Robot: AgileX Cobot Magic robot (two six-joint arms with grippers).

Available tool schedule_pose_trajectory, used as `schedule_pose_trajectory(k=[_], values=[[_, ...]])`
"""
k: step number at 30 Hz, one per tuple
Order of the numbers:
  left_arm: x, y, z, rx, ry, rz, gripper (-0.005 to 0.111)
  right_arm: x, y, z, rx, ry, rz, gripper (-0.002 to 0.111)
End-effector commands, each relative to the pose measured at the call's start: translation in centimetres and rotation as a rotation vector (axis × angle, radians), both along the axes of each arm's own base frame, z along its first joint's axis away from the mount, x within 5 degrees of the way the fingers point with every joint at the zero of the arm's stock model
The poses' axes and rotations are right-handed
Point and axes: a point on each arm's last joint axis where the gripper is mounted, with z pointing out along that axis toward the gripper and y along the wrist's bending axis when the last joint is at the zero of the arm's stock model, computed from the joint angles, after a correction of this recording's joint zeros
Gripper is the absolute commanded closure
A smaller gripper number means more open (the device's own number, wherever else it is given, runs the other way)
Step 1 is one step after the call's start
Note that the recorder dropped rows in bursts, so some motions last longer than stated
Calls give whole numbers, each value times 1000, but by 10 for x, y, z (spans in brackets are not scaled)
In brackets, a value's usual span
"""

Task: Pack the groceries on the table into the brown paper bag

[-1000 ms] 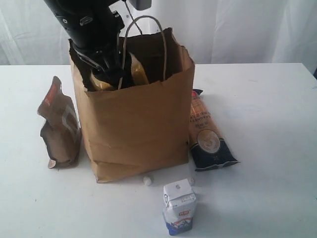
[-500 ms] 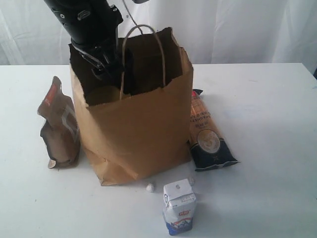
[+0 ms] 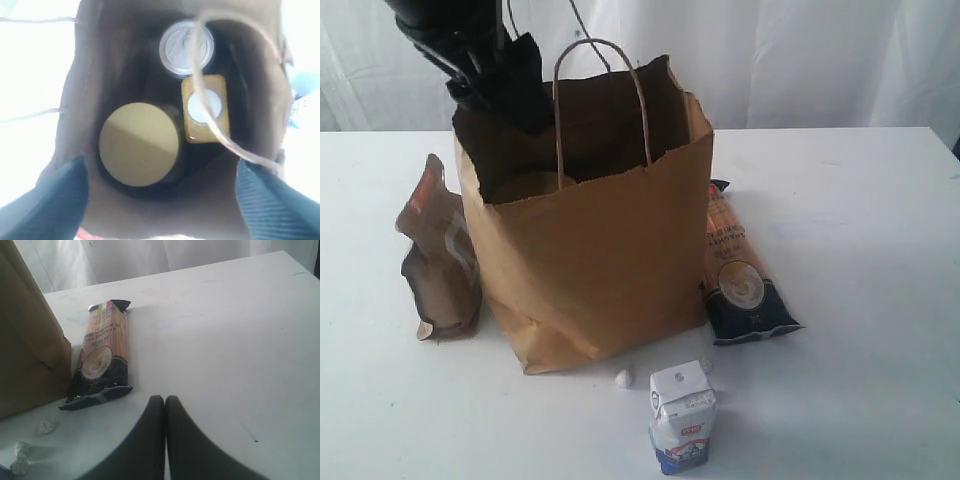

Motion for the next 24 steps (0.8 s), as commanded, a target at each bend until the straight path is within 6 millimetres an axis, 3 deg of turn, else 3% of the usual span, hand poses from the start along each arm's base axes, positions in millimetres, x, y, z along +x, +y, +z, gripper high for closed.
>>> schedule_pose_trajectory(k=[1,18,24], values=[[-16,11,9,20,43,4,26,0,0,1,-2,-18,-4,108],[-50,28,40,-117,15,-10,26,0,0,1,-2,-18,-4,108],[-58,35,20,-61,60,-5,38,0,0,1,-2,-18,-4,108]])
